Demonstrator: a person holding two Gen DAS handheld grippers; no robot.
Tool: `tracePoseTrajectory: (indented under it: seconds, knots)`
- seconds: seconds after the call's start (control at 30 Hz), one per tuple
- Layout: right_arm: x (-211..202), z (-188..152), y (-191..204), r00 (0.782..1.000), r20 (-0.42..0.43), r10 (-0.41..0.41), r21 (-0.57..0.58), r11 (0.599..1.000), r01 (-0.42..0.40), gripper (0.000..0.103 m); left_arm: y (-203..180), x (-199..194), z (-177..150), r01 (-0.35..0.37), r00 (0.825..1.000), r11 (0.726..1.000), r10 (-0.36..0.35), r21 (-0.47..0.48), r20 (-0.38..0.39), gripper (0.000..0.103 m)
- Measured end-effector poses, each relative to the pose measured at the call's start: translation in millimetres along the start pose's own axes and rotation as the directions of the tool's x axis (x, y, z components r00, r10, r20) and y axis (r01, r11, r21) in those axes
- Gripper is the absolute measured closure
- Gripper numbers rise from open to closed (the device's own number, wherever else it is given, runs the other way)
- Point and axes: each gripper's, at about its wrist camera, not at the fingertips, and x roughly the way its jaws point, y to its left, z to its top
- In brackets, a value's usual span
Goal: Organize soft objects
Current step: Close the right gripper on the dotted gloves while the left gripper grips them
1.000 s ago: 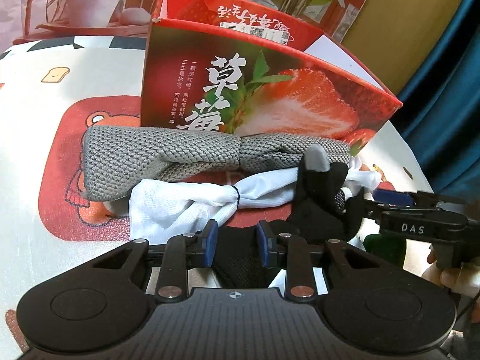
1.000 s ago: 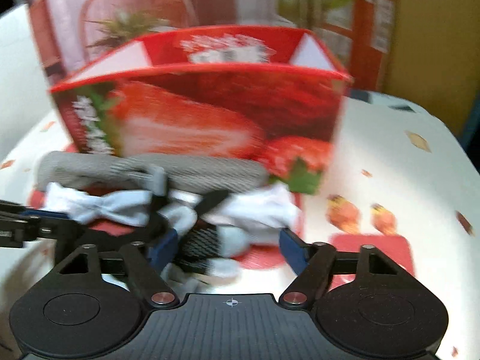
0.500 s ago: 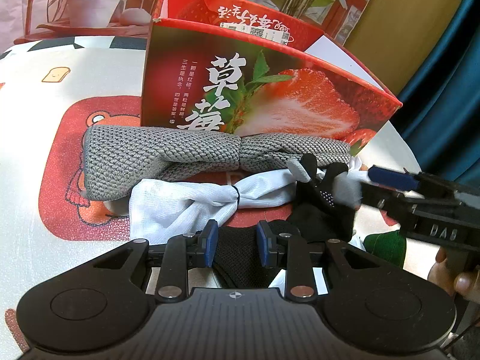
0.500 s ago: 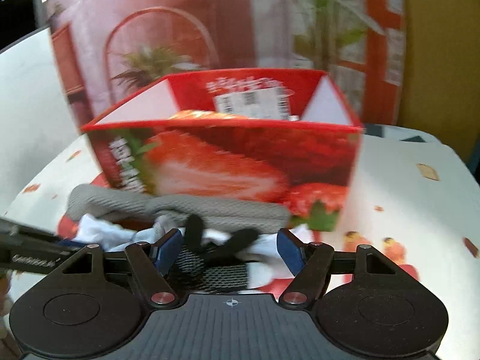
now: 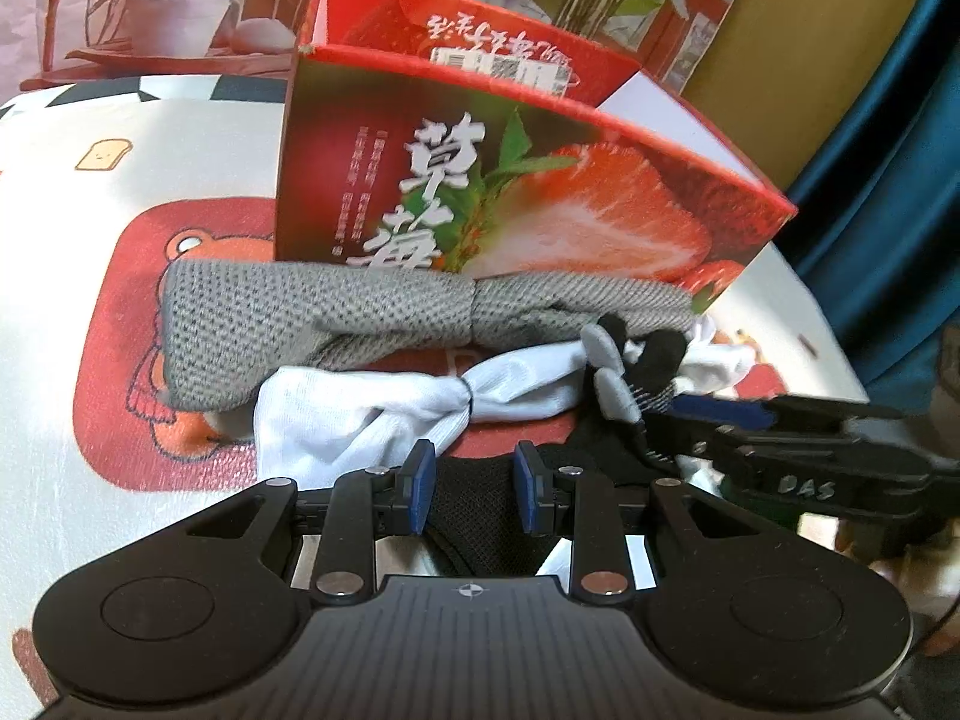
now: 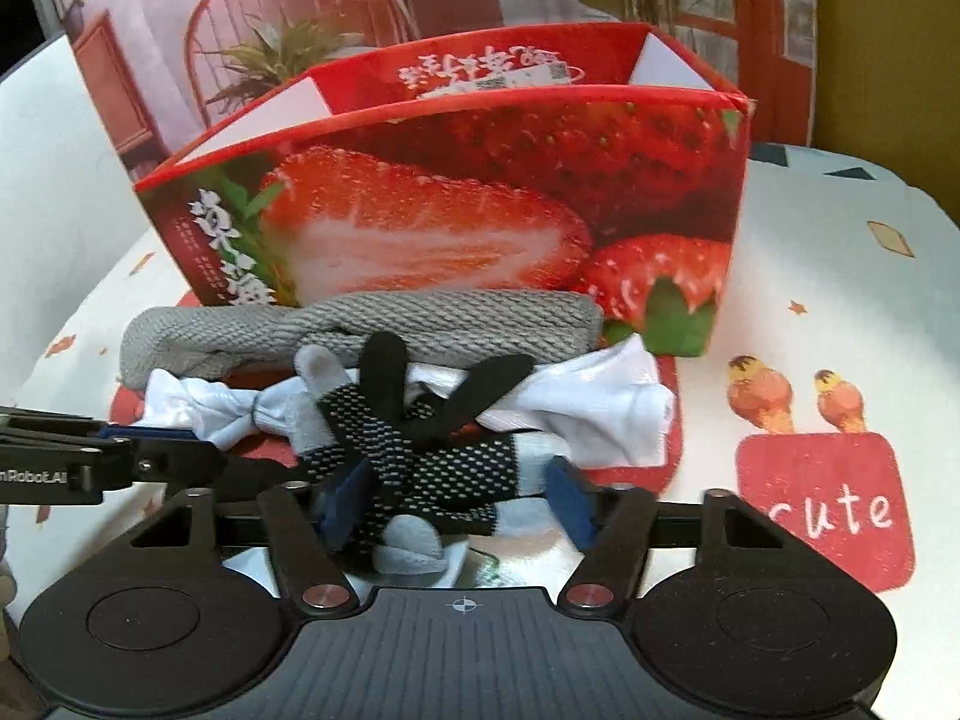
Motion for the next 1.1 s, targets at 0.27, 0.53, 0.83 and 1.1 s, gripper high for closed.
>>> tracePoseTrajectory:
  seconds: [0.27,0.53,0.83,1.1]
  knots:
    - [5.7,-1.9,-11.5,0.997,-0.018,0.072,0.109,0.992,-0.070,0.071,0.2,-11.7,-0.2,0.057,0.998,0.998,-0.058,0.026,0.007,0.052]
    - [5.4,-3.9,-14.8,0.996,-0.017,0.086,0.131,0.988,-0.083,0.073,1.5,-12.4,-7.2,0.017,1.000,1.000,-0.017,0.023,-0.026,0.045]
    - [5.3,-4.6,-15.9,0.996,-0.016,0.090,0.144,0.986,-0.086,0.073,3.8,-9.4,-12.8,0.030,0.998,1.000,-0.031,-0.006,-0.059,0.046]
    - [2.2,-5.0,-12.1,0.994,-0.019,0.109,0.141,0.984,-0.106,0.073,6.0,-1.6,-17.9,-0.001,0.998,1.000,-0.001,-0.029,-0.063,0.080]
